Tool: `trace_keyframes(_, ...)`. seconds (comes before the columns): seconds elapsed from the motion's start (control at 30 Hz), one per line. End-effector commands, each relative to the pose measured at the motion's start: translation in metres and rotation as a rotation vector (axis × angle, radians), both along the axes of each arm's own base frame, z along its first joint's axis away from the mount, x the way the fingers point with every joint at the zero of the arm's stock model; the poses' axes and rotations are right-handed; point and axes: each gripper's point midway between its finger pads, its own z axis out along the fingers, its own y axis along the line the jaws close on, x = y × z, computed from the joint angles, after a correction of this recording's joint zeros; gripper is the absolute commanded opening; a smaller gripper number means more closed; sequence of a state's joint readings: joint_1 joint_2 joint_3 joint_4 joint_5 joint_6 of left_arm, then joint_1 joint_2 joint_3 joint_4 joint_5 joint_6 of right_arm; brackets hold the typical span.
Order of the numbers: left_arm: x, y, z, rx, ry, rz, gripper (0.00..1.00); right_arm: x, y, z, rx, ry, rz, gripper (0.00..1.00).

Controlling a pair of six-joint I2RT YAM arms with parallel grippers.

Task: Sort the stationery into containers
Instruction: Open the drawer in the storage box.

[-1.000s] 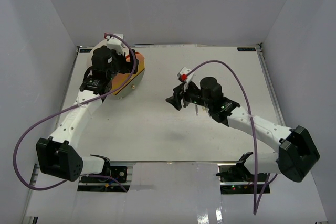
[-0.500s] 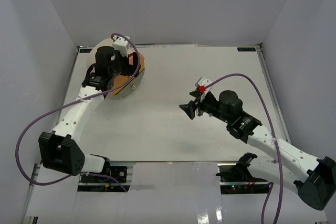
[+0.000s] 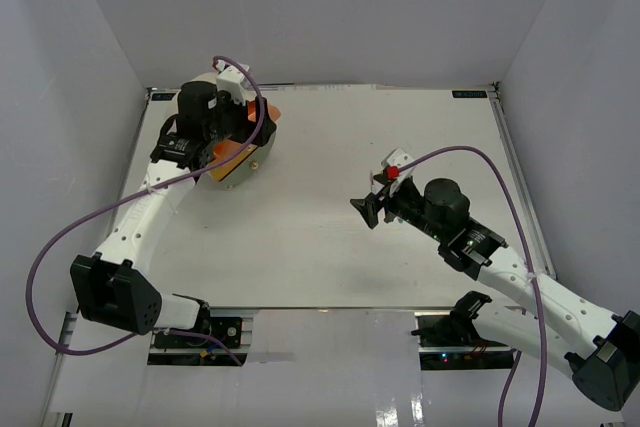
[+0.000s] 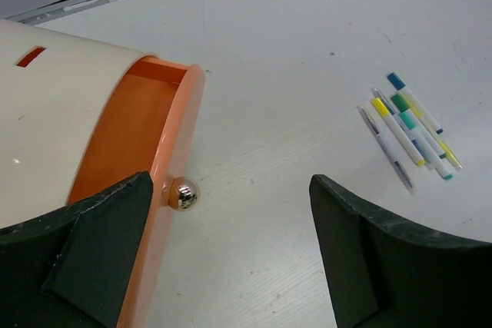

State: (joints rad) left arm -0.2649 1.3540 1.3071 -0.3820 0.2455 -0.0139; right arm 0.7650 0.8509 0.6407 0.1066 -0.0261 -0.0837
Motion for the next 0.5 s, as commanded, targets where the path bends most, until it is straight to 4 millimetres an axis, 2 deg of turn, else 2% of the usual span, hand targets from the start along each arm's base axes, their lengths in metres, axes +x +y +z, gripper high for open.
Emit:
trace_keyframes(0.0, -0.009, -0.015, 0.016, -0.061, 0.008, -0.067, 0.94, 0.003, -0.006, 0.01, 0.017, -0.037, -0.027, 0.83)
trace_keyframes(0.27, -0.017, -0.025, 0.01, -0.105, 0.064, -0.112, 0.94, 0.007, -0.011, 0.01, 0.017, -0.036, -0.064, 0.86)
trace_keyframes(0.4, -0.012, -0.013, 0.027, -0.082, -0.003, -0.043, 0.95, 0.006, -0.011, 0.009, 0.016, -0.038, -0.061, 0.86)
trace_keyframes(0.47, -0.005, 0.001, 0.034, -0.055, -0.042, 0.039, 0.95, 0.005, -0.01, 0.007, 0.01, -0.035, -0.053, 0.86)
